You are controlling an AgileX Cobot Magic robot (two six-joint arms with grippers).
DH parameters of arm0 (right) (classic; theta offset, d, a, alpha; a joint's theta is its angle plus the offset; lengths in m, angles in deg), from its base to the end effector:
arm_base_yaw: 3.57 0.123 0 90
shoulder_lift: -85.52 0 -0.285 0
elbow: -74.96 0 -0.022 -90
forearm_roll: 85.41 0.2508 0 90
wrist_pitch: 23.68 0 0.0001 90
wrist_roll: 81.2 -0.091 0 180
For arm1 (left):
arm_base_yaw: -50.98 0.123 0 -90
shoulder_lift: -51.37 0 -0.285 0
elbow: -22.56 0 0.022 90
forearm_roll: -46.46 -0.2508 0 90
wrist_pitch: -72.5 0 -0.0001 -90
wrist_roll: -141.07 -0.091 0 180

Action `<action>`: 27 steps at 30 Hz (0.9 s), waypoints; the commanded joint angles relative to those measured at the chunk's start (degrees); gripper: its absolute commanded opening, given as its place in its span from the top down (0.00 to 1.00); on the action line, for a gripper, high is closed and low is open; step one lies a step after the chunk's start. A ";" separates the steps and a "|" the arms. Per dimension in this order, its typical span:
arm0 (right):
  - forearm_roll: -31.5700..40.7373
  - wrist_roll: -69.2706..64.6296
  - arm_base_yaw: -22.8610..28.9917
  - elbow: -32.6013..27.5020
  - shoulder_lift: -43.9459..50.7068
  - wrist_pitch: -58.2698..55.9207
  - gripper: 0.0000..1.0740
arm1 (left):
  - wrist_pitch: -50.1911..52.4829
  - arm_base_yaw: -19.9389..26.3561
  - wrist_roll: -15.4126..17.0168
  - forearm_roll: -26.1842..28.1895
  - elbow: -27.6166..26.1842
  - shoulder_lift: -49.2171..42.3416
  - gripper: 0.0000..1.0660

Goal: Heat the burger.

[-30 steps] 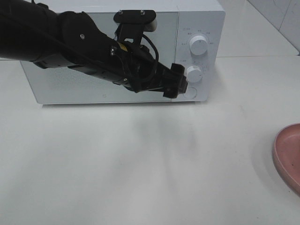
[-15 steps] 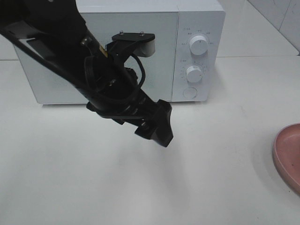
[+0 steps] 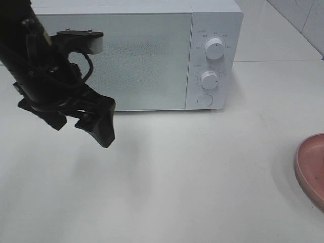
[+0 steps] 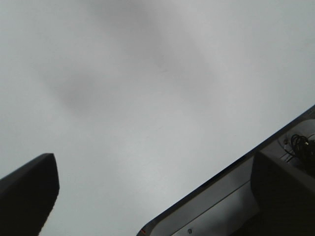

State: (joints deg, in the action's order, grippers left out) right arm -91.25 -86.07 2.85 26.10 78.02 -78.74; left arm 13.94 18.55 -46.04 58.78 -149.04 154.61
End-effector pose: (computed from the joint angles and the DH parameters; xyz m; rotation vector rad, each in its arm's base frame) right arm -0.0006 -0.0077 0.2844 -0.0276 1.9407 0.0109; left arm 0.2634 -0.1870 0.2404 0.8767 2.8677 -0.3395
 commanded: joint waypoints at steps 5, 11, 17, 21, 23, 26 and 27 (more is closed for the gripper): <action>0.11 -0.06 -0.29 -0.06 1.38 0.00 0.32 | -6.30 8.54 -0.52 -0.11 -0.06 -0.40 0.08; 0.11 -0.06 -0.29 -0.06 1.38 0.00 0.32 | -9.80 14.21 -0.46 -0.11 -0.06 -0.52 0.08; 0.11 -0.06 -0.29 -0.06 1.38 0.00 0.32 | -9.05 19.19 -0.29 -0.46 3.67 -4.53 0.08; 0.11 -0.06 -0.29 -0.06 1.38 0.00 0.32 | -9.05 23.61 -0.52 -0.57 8.65 -9.40 0.08; 0.11 -0.06 -0.29 -0.06 1.38 0.00 0.32 | -8.08 27.44 -0.40 -1.15 12.32 -14.09 0.08; 0.11 -0.06 -0.29 -0.06 1.38 0.00 0.32 | -5.90 31.97 0.46 -1.20 15.47 -18.96 0.08; 0.11 -0.06 -0.29 -0.06 1.38 0.00 0.32 | -5.90 31.97 0.46 -1.20 15.47 -18.96 0.08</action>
State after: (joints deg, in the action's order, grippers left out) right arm -91.25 -86.07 2.85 26.10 78.02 -78.74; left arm 7.30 49.95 -45.92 57.57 -134.26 136.68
